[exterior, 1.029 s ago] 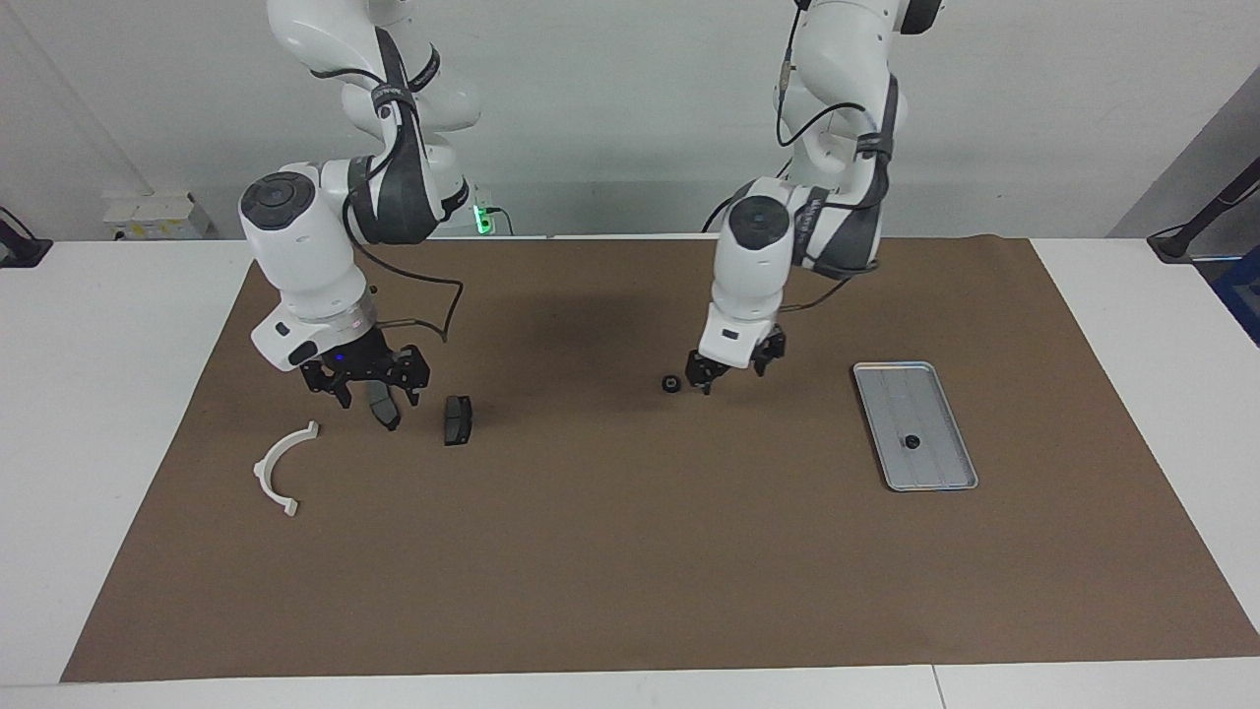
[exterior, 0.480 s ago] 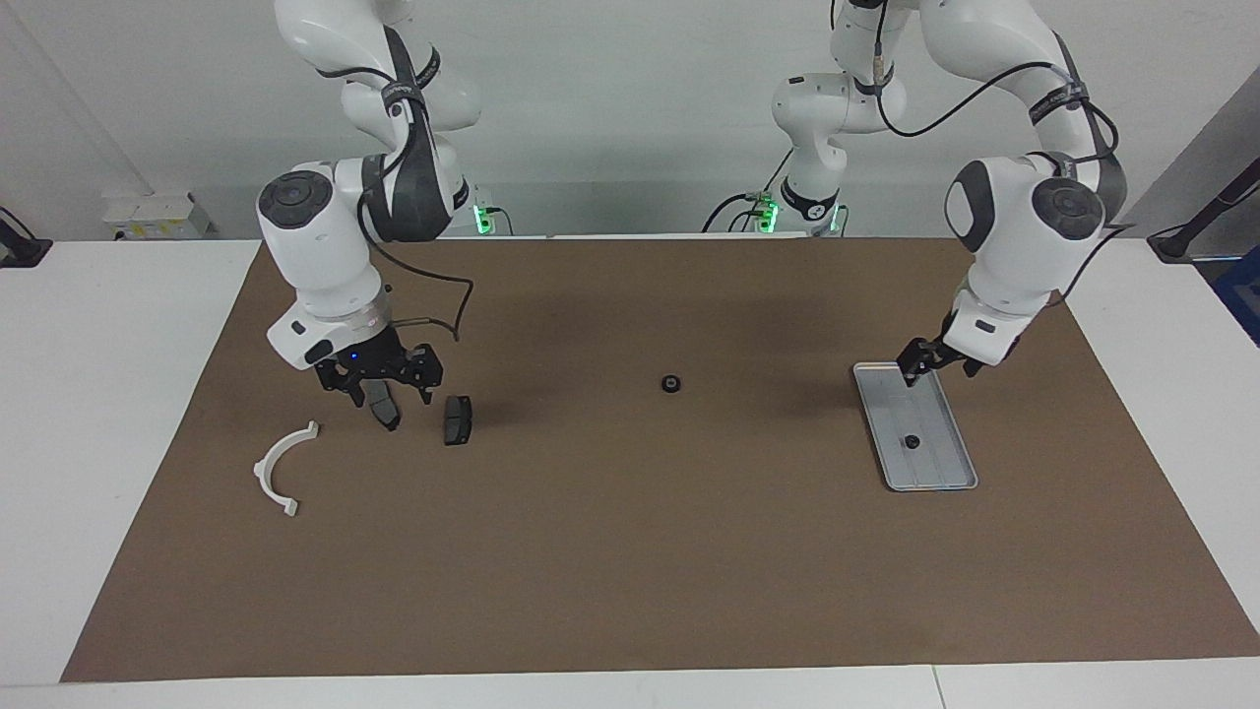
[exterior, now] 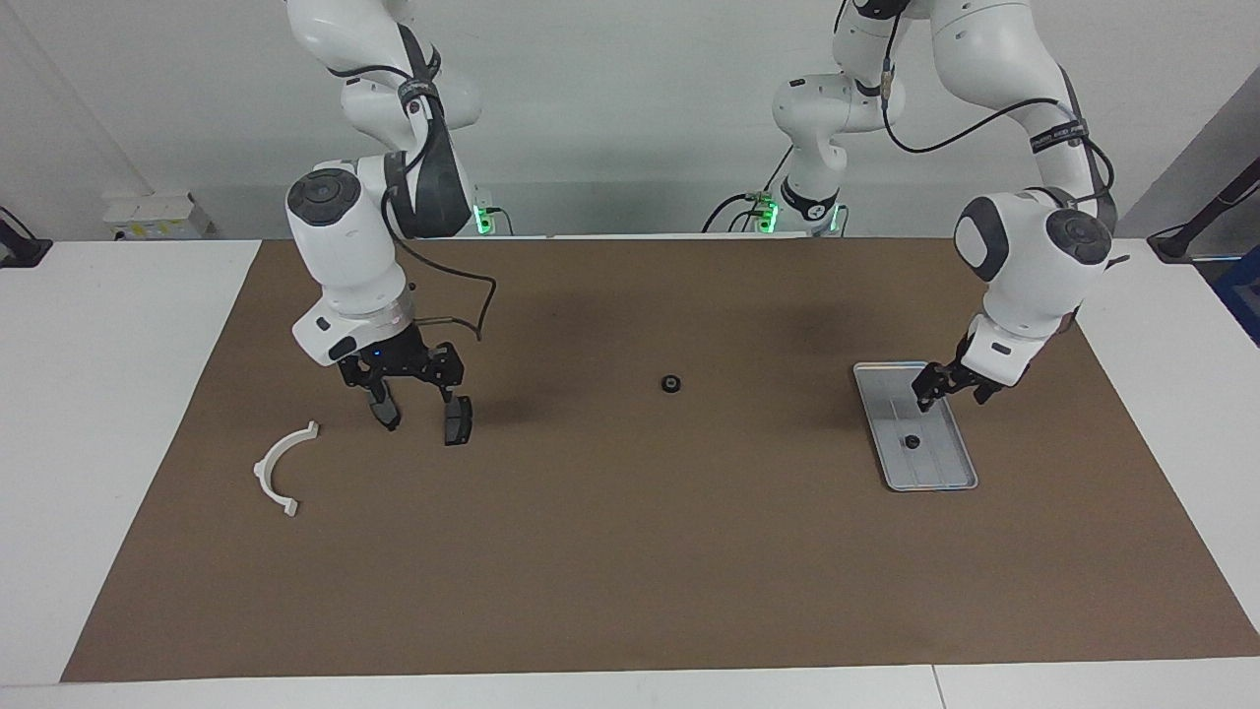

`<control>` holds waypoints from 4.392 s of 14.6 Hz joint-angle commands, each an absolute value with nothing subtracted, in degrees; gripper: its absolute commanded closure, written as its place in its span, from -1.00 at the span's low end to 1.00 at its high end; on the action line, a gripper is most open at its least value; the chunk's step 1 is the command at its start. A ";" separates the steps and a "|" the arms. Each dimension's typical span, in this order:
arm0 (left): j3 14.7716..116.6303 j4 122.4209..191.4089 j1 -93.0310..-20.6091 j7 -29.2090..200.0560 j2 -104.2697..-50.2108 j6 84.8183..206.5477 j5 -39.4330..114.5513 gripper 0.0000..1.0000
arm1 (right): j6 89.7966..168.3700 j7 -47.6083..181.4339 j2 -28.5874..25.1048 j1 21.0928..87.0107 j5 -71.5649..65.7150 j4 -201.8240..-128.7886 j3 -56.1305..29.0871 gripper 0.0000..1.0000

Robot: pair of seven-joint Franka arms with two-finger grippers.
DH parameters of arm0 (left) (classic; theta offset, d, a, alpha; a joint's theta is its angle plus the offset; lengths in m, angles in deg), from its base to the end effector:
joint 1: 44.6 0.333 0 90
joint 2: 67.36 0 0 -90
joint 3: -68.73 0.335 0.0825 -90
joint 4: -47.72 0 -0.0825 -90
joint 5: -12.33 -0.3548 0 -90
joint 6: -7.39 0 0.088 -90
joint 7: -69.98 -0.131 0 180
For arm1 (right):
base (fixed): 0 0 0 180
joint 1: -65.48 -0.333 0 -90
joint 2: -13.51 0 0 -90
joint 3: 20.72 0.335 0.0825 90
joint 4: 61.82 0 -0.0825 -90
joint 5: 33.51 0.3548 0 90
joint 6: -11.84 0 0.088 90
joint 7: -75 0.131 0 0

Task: Place bearing gear from tray to pile

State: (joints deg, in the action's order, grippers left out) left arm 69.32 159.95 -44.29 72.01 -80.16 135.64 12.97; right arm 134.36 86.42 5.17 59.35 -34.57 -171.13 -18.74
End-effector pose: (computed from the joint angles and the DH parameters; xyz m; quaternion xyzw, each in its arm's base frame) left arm 0.5877 0.0084 0.3795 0.9992 0.0287 0.0281 0.0036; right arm 0.5760 0.0802 0.4379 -0.9988 0.0245 -0.0429 0.0018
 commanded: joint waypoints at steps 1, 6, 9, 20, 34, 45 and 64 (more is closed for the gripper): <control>69.34 160.22 -44.78 71.83 -82.47 138.17 14.44 -0.85 | 134.71 90.72 5.51 57.92 -33.51 -171.42 -18.53 -1.00; 69.34 162.93 -44.87 71.83 -83.61 143.07 14.44 -0.82 | 136.54 104.92 4.46 52.48 -33.51 -171.33 -18.53 -1.00; 69.34 163.56 -44.95 72.09 -84.14 144.85 14.44 -0.82 | 137.78 116.28 3.23 47.82 -33.51 -171.33 -18.53 -1.00; 69.34 165.40 -45.57 72.62 -84.67 147.66 14.53 -0.72 | 138.13 144.84 -0.28 32.70 -33.69 -170.19 -18.53 -1.00; 69.34 164.09 -45.83 74.11 -84.58 144.86 14.44 1.00 | 138.04 165.26 -20.59 23.20 -40.28 -149.01 -18.61 -1.00; 68.47 151.17 -45.92 79.11 -76.77 120.51 14.53 1.00 | 138.40 162.28 -19.62 24.52 -40.20 -154.37 -18.44 -1.00; 68.29 156.70 -48.12 86.76 -74.30 125.07 11.19 1.00 | 139.90 159.73 -19.10 25.13 -40.19 -156.04 -18.44 1.00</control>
State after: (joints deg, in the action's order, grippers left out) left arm 67.88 153.85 -47.31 84.87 -76.42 123.48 12.63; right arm 138.83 161.76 -19.43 24.19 -39.28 -154.91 -19.01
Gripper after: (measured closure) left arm 0.771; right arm 0.652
